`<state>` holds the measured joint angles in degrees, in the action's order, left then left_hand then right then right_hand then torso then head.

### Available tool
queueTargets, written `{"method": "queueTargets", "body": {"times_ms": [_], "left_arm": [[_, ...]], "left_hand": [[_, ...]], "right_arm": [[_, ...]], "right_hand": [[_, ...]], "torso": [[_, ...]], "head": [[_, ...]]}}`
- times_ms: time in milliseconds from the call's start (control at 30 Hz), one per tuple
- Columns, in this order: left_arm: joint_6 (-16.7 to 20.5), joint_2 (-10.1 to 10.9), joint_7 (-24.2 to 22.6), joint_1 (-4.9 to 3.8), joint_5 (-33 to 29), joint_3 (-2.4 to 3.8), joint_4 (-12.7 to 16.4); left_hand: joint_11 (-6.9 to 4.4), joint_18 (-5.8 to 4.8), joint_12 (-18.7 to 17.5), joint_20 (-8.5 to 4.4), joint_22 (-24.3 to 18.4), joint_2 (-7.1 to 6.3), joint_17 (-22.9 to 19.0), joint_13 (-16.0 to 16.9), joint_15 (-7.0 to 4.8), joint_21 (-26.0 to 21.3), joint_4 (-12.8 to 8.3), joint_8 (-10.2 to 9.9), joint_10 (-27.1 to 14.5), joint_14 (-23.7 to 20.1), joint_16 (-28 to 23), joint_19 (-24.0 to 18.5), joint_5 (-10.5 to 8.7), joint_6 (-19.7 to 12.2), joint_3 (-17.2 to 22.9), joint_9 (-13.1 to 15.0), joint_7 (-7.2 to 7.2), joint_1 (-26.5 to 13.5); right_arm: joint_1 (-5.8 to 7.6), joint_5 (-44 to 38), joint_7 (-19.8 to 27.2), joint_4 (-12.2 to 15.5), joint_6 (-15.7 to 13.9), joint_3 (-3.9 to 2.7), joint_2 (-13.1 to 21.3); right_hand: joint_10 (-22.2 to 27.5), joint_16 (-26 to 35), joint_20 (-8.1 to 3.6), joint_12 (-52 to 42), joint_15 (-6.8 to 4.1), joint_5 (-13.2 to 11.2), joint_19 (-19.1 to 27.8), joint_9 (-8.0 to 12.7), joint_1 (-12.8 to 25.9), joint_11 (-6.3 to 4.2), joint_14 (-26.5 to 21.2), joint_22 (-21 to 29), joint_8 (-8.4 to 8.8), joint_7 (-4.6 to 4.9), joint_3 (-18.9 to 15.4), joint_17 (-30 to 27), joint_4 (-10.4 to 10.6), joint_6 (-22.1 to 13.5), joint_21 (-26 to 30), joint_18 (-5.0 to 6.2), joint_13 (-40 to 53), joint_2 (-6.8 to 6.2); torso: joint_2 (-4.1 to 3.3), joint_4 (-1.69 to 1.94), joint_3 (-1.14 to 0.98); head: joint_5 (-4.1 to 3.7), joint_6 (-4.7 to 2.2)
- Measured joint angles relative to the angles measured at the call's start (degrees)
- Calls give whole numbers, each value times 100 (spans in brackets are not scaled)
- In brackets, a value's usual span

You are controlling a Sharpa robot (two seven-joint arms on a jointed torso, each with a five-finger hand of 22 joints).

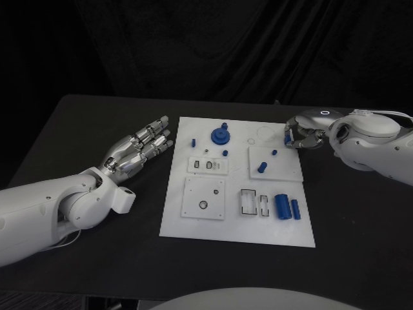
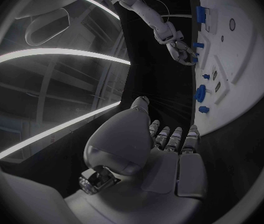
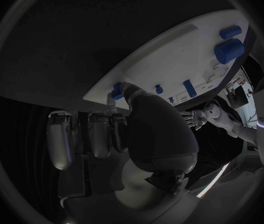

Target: Assemble the parts on the task board

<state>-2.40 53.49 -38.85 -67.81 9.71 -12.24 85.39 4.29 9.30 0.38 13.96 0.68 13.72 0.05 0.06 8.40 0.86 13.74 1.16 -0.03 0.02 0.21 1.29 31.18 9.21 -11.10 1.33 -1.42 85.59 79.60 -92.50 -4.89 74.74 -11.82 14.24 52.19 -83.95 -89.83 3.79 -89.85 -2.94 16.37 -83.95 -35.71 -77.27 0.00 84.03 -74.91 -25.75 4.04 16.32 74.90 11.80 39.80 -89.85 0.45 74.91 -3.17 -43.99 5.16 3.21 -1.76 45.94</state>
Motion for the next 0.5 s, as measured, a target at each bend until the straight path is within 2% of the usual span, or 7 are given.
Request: {"method": "queueTargets", "body": {"times_ms": [200,367,500], "left_arm": [[-7,0,0,3,0,0,-5],[-10,7,0,5,0,0,-6],[-10,27,0,6,0,0,3]], "left_hand": [[0,0,0,9,0,0,1,1,0,0,-8,0,0,0,0,8,3,0,7,0,0,0],[0,0,0,8,0,0,1,1,34,0,-7,0,0,-7,0,8,3,0,7,0,0,0],[0,0,0,8,0,0,2,2,42,0,-31,0,0,0,0,8,3,0,31,0,0,0]], "right_arm": [[-1,6,6,32,-34,0,18],[-1,95,8,140,-100,-1,81],[6,202,4,331,-192,-4,172]], "right_hand": [[-10,0,-42,0,-18,-27,0,38,-31,-32,-4,0,-49,-32,84,0,-185,142,0,1,0,101],[11,0,-63,0,-56,-33,-21,48,-78,-53,0,0,-77,-3,163,0,-385,180,0,0,0,161],[11,0,-63,0,-56,-50,-21,65,-91,-52,0,1,-81,39,170,0,-429,224,0,0,0,178]], "torso": [[0,3,0],[1,3,0],[1,3,0]], "head": [[9,6],[23,9],[35,10]]}}
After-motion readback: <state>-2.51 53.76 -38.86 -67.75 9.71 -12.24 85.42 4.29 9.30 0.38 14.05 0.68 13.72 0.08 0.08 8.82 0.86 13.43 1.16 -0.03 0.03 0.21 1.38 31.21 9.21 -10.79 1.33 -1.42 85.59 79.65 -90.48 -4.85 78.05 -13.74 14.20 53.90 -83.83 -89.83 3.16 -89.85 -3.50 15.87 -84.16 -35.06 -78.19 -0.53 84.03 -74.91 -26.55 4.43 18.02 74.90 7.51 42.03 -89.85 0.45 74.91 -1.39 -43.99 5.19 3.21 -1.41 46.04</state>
